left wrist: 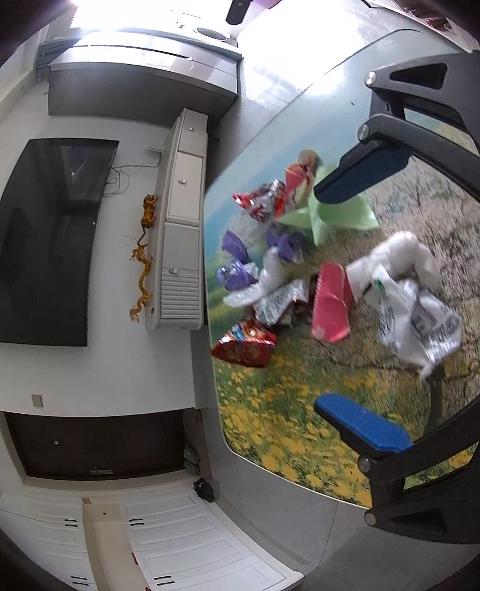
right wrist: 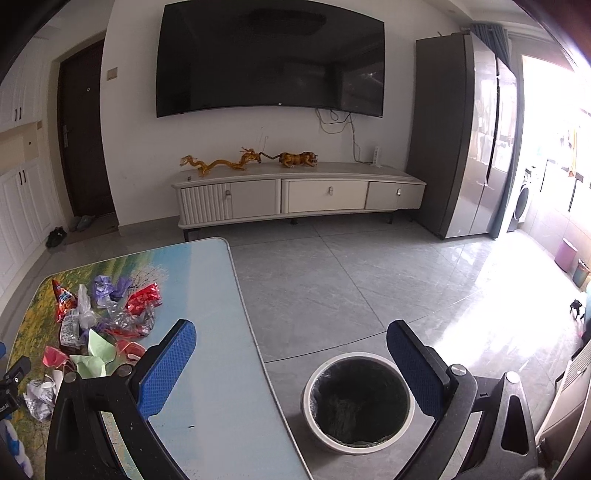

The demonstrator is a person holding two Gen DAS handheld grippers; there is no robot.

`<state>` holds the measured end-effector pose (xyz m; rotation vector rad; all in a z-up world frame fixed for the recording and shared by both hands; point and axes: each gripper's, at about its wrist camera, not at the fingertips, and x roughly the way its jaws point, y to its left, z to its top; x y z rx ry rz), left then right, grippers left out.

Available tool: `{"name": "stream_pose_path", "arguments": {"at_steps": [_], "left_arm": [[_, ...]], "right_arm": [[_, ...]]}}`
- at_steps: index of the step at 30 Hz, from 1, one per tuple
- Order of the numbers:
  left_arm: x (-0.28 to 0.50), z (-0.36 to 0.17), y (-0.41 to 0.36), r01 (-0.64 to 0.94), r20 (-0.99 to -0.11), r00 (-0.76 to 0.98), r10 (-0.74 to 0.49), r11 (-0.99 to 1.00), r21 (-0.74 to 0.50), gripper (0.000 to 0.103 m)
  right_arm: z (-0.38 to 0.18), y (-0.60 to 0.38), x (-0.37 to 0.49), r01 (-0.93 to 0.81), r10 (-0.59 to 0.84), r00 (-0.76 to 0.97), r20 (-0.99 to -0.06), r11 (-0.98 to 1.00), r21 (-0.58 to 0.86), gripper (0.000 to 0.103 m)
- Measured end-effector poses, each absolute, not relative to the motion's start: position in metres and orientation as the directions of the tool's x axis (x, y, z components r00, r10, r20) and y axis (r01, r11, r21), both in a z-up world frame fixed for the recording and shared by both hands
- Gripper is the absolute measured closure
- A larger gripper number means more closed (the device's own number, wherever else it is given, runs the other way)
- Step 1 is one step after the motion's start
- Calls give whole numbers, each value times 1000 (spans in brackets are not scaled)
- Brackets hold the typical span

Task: Collect trash
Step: 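Move both tools from the bin toward the trash on the table, then grasp the pink-and-orange wrapper with the right gripper while the left gripper grasps the white printed bag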

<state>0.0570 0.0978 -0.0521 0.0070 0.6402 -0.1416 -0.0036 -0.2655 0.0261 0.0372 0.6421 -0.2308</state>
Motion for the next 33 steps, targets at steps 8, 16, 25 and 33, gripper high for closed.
{"name": "stream_pose_path", "arguments": {"at_steps": [8,16,25,33], "left_arm": [[65,-91,129,160,-707,684,-179,983,-93,0],[71,-104,128,169,-732,648,-209,977,-129,2],[72,-113,133,161,-758,602,-250,968,-192,26],[64,-109,136,153,-745,601,-289,957,-247,56]], "right_arm": [[-14,-231,36,62,-14,721,-693,997,45,1],[-52,-192,72,-88,128,634,-763,992,92,13],[-83,-148,115,-255,314,530,-788,945,205,24],[-110,-124,133,-333,343,468,-814,922,197,46]]}}
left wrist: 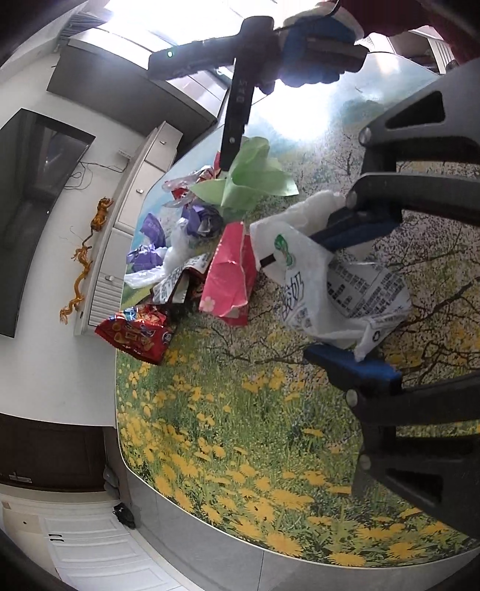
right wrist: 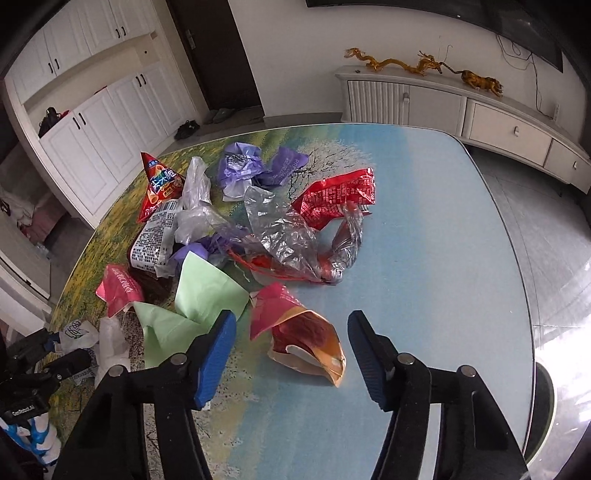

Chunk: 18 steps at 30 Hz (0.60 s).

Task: Collect trash
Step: 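Grasp the pink-and-orange wrapper with the right gripper while the left gripper grasps the white printed bag, then carry the wrapper and white bag to the bin and open both grippers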

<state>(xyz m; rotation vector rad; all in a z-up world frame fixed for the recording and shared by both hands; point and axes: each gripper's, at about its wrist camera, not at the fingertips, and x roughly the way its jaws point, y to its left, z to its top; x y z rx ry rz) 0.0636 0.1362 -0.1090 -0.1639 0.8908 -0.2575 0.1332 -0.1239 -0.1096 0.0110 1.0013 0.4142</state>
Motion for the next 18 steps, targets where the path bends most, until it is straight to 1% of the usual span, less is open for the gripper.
{"name": "stream_pose_path", "arguments": {"at_steps": [2,4,11,18], "left_arm": [[60,-107,138,146,-740,606,-292,955,-257,58],[57,-104,139,138,-733,613,-293,954,-266,59],[45,-91,146,107,-713,645,-275,956,-272,60],[40,-65,137,126,-686,679,-260,963,-240,60]], "right_arm": [[-113,-124,134,-342,343,464,-817,920,191,50],[-117,-124,136,-350,335,465,-820,920,177,57],[-115,-130,128,-356,358,471,-806,913,198,60],[-91,-163,102,-328,392,522,-758,912,246,61]]}}
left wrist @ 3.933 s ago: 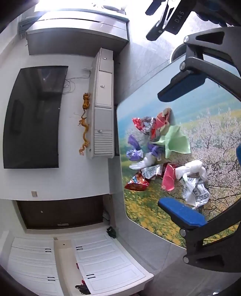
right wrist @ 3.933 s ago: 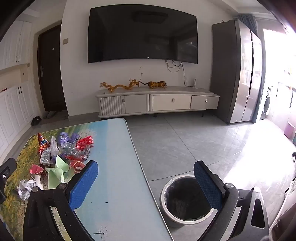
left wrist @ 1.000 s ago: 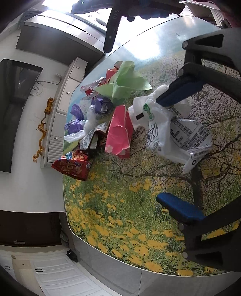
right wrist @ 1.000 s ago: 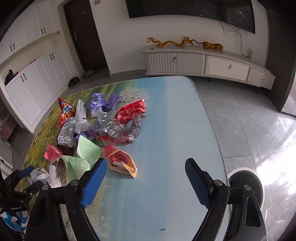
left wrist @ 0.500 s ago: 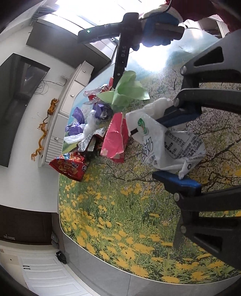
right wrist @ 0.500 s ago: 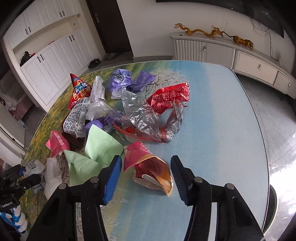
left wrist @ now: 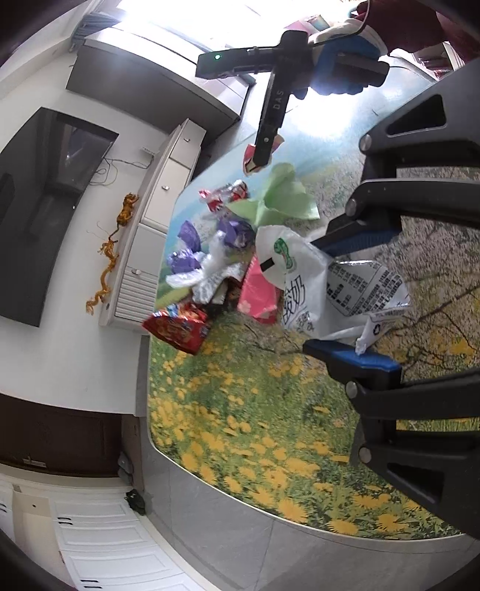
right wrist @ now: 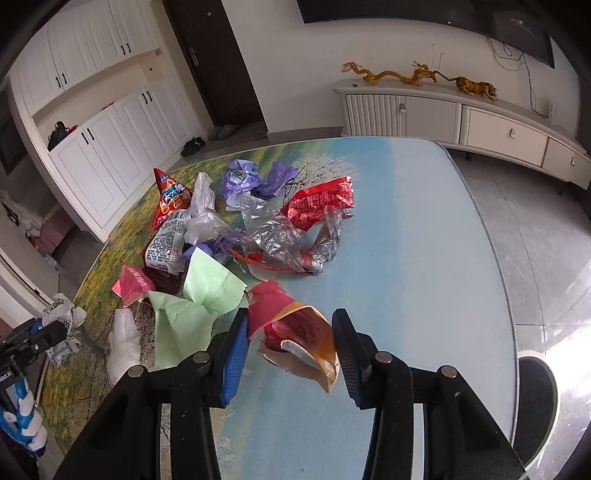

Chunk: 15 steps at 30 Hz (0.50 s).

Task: Collect trash
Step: 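Carry the wrapper and white bag to the bin and open both grippers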

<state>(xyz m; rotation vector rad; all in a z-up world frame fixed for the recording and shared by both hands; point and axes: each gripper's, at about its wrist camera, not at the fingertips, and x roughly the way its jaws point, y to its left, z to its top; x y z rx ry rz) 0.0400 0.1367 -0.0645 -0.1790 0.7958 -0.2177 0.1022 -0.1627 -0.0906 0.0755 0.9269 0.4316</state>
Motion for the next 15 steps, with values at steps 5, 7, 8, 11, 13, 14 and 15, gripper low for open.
{"name": "stream_pose_path", "arguments": {"at_steps": [5,7,8,11,13,14,15], "left_arm": [[49,-42,97,218,-659,684,-312,950,-223,60],[56,-34,74,262,-651,677,-343,939,-223,60],[60,-30,59,292,-646,669,-367,930,-225,60],[72,-17,8,384,-636,646,-422,900,-207,60],[81,-10,-32,450,-633,618,-467,870,-202,60],[85,-8,-52,480,-634,601,-487,854,-200,60],[88,-7,-69,503,-636,587,-501,841,-198,60]], "right_arm": [[-67,-214,76,-259,369,595,-714,929,264,61],[-58,-239,67,-219,336,627,-703,942,254,61],[-54,-256,61,-194,313,644,-698,950,246,61],[-48,-303,46,-107,221,683,-696,973,204,61],[-51,-338,37,-35,165,695,-699,980,197,61],[-53,-356,35,6,137,697,-704,980,197,61],[-56,-371,32,47,109,696,-710,980,196,61]]}}
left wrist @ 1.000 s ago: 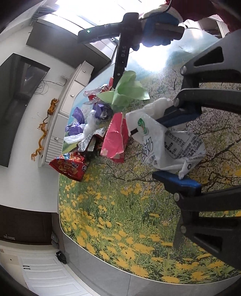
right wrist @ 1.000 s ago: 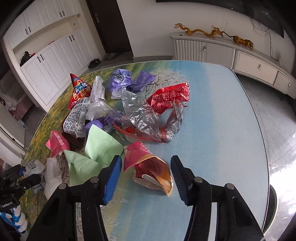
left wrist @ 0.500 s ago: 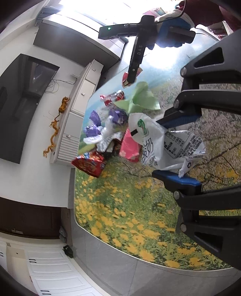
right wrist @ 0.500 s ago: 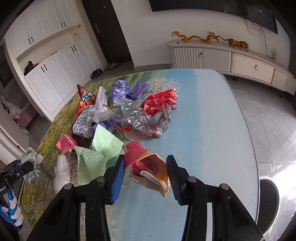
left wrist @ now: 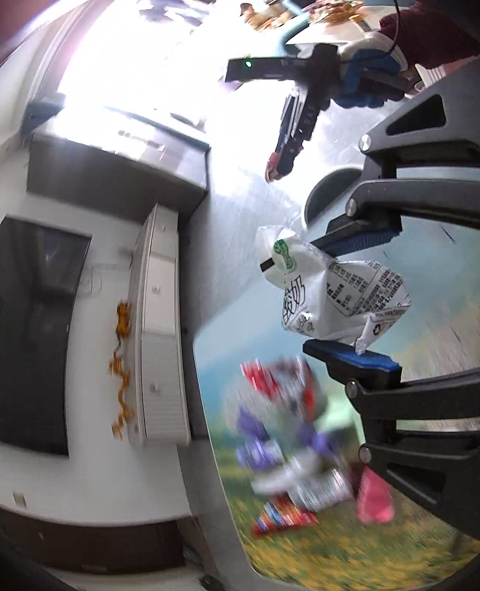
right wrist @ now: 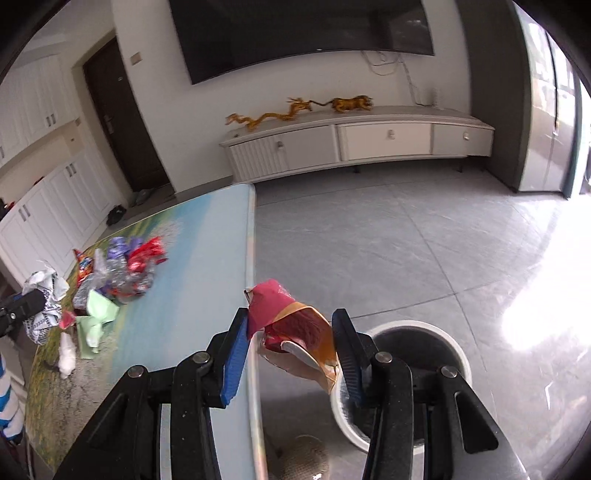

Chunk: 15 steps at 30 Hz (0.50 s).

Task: Collect trash
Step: 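Carry the wrapper and white bag to the bin and open both grippers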

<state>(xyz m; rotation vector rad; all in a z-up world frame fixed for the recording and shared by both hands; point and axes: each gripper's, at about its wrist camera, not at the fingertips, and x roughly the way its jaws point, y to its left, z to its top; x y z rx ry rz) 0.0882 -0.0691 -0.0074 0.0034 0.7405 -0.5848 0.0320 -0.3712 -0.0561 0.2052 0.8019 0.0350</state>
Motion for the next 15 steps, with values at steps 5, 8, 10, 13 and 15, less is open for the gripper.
{"name": "stream_pose_path", "arguments": {"at_steps": [5,8,10,13,15], "left_arm": [[108,-11,-177,610,-664,489,-565,766,-203,58],[117,-23,-233,641,-691,437,-576,738,-211,58],[121,-34,-265,657,-711,406,-574,724,-209,57],[132,-55,-305,674,-745,359,-562,708,-210,51],[140,-65,-321,674,-757,323,-568,699,-237,46]], "right_arm": [[-86,-439,22,196,38,671,-740,954,227,60],[-106,-464,20,253,43,650,-758,929,269,58],[-118,-477,20,280,48,637,-769,916,289,58],[-132,-492,24,314,51,617,-785,899,305,55],[-136,-498,25,334,39,611,-791,893,301,44]]}}
